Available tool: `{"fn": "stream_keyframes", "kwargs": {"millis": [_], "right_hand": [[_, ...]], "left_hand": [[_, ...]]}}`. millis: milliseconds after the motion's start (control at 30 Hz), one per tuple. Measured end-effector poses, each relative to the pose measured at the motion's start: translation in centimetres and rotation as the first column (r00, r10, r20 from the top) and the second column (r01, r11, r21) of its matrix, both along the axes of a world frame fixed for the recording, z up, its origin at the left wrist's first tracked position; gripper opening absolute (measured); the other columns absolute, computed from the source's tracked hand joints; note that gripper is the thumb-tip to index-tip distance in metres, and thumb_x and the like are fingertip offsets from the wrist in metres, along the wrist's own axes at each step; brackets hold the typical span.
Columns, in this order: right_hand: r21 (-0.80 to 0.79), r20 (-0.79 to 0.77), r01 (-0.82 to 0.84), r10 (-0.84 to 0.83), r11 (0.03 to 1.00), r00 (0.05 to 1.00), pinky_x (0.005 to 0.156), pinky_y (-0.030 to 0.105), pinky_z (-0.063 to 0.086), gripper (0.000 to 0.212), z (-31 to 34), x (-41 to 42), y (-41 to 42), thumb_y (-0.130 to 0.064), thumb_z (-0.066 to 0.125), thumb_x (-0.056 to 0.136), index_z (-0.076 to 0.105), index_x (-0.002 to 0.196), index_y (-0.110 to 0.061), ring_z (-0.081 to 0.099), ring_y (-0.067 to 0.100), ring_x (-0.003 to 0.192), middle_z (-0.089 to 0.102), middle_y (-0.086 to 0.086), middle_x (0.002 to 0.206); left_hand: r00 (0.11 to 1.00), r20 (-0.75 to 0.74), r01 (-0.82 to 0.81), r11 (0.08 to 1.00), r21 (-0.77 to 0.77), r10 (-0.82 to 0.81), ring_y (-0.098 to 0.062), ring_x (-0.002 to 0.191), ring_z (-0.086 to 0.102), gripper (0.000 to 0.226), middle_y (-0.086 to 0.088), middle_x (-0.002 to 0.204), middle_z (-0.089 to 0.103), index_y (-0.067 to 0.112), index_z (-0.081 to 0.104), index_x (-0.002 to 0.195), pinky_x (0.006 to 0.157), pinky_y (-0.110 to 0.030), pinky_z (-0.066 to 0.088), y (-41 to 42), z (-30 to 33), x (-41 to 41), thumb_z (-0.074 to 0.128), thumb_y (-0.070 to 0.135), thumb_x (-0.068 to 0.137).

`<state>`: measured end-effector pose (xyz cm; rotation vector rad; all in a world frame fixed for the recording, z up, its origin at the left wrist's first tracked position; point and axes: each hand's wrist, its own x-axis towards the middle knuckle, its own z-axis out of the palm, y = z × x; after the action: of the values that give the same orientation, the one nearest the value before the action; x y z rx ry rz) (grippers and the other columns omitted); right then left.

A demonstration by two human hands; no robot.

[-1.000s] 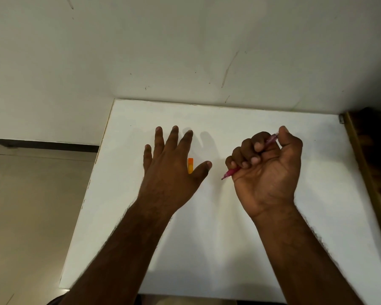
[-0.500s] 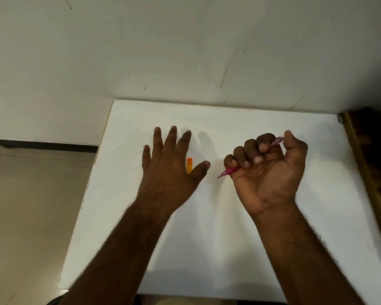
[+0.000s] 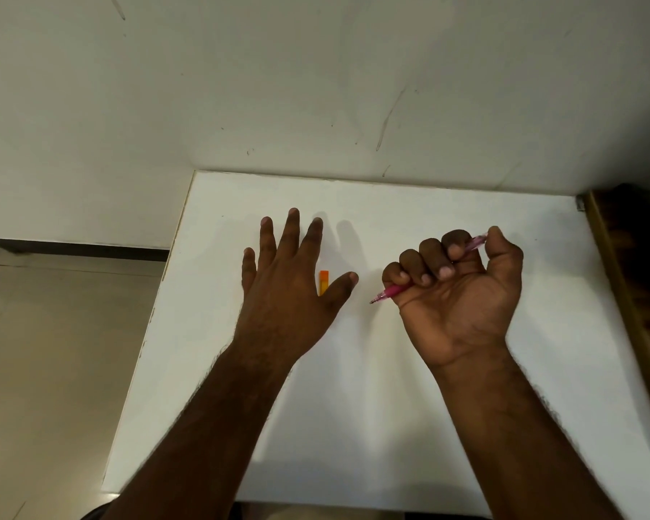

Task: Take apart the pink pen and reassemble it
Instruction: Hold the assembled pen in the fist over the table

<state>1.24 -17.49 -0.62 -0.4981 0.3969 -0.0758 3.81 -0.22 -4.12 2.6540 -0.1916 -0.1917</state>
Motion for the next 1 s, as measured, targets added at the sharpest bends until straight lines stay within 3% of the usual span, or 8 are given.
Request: {"fn": "stream_keyframes", "kwargs": {"millis": [367,1000], "right_hand": [[-0.05,-0.005,-0.015,0.015,0.999,1.0,0.056,0.031,0.034,0.046,0.05,0.14,-0.06,-0.048,0.038,0.097,0.044,0.064,-0.016,0.025,0.018,0.054,0.032,-0.002,0.054],[-0.055,0.004,-0.042,0.042,0.998,0.999,0.056,0.032,0.034,0.046,0.02,0.03,0.06,-0.048,0.038,0.096,0.043,0.064,-0.017,0.025,0.018,0.054,0.032,-0.002,0.054]], "left_hand": [[1.0,0.017,0.015,0.999,0.037,-0.016,-0.022,0.154,-0.017,0.089,0.006,0.169,-0.006,0.032,0.006,0.159,0.12,-0.05,-0.003,0.01,-0.15,0.03,0.03,0.079,0.088],[0.999,0.015,0.034,0.998,0.055,-0.034,-0.023,0.154,-0.017,0.087,0.005,0.169,-0.004,0.032,0.008,0.159,0.121,-0.051,-0.002,-0.12,0.14,-0.14,0.035,0.076,0.089]]}}
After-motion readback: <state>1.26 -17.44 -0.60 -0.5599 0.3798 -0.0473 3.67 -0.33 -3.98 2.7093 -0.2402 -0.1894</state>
